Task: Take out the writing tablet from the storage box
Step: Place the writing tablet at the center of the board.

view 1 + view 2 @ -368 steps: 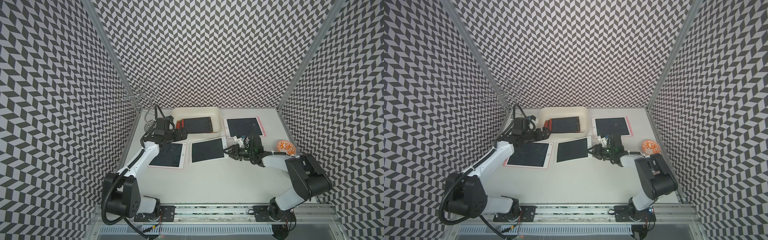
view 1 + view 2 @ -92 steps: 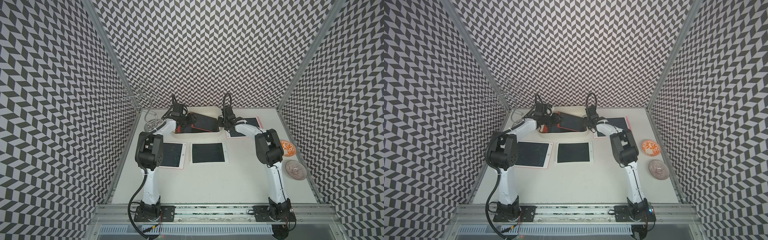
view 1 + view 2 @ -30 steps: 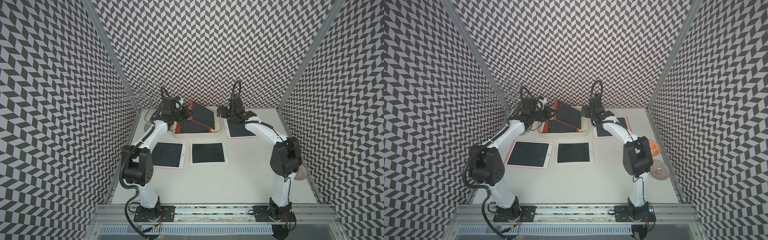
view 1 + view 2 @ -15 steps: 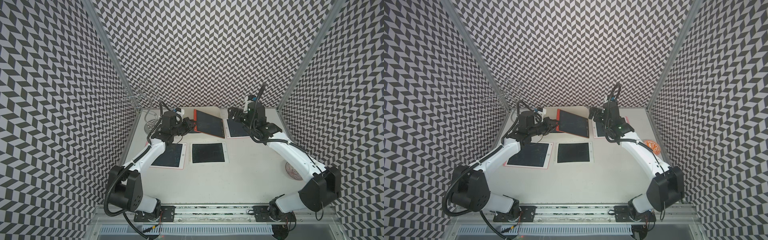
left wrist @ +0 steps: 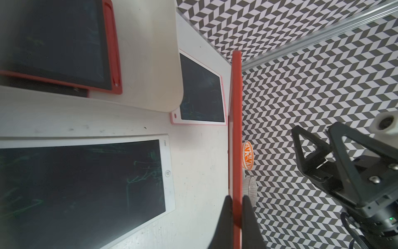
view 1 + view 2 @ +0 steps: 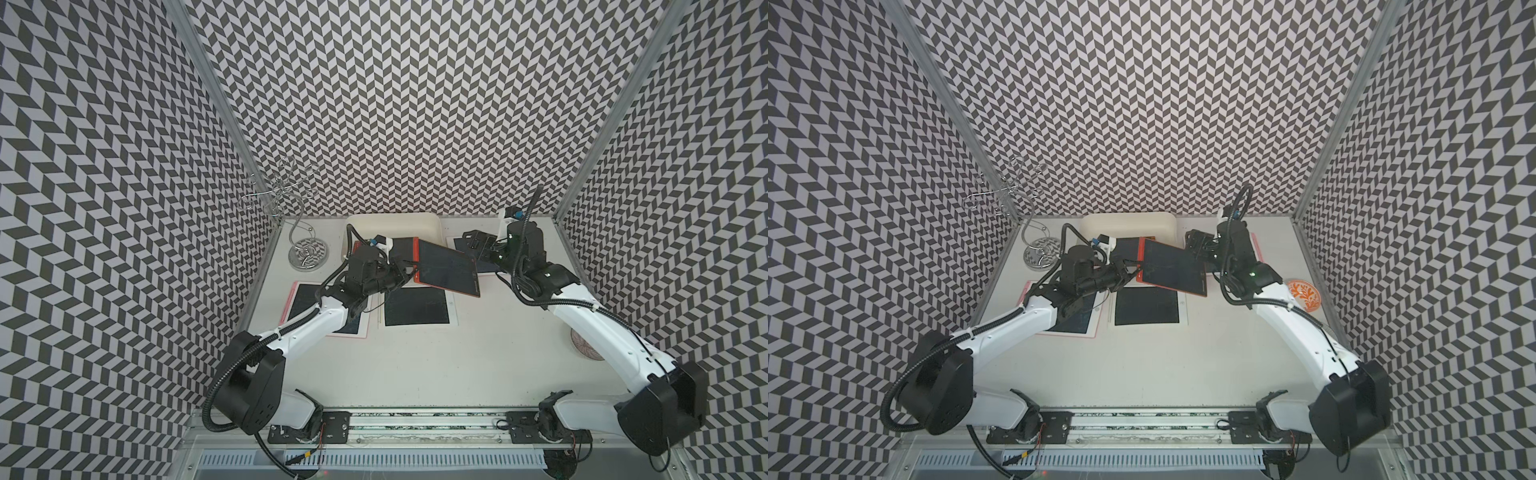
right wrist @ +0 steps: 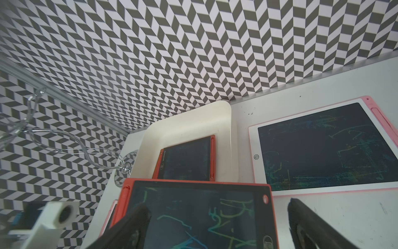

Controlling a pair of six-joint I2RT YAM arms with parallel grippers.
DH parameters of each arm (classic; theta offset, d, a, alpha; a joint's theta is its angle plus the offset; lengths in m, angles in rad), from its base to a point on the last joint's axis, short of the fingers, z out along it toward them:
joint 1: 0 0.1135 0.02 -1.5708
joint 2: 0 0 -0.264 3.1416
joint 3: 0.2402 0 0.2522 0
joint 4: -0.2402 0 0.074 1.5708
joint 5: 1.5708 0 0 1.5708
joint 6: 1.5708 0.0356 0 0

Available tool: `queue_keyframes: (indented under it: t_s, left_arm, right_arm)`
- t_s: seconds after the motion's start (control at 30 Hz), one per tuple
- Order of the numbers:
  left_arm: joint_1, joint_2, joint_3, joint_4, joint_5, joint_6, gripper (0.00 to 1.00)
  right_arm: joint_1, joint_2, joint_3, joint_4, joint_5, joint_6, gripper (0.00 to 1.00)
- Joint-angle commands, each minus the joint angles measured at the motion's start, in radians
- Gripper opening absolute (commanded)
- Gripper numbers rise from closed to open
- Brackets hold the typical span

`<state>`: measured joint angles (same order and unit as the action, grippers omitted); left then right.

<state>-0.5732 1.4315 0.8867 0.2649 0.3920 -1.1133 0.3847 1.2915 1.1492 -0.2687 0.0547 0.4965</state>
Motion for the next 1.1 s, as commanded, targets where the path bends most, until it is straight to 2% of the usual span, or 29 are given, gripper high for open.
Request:
queue_keyframes:
  t_s: [0.0, 0.17, 0.43, 0.83, 1.07]
  left_arm:
    - [-0.067, 0.019, -0.038, 0.186, -0.120, -0.103, 0.00]
    - [-0.157, 0.111, -0.034, 0.264, -0.182, -0.171, 0.00]
    - [-0.246, 0.284, 0.013, 0.381, -0.230, -0.255, 0.00]
    - [-0.306, 0.516, 0.185, 0.429, -0.248, -0.284, 0.00]
    - [-0.329, 0.592, 0.242, 0.415, -0.275, -0.287, 0.00]
  right_arm:
    - [-0.030, -0.059, -0.023, 0.008, -0.039, 0.002, 0.99]
    - [-0.080, -0.085, -0.063, 0.000, -0.093, -0.015, 0.99]
    - [-0.119, -0.107, -0.155, 0.029, -0.138, -0.038, 1.00]
    - [-0.206, -0.118, -0.210, 0.033, -0.160, -0.094, 0.99]
    - [-0.253, -0.128, -0.239, 0.046, -0.192, -0.104, 0.99]
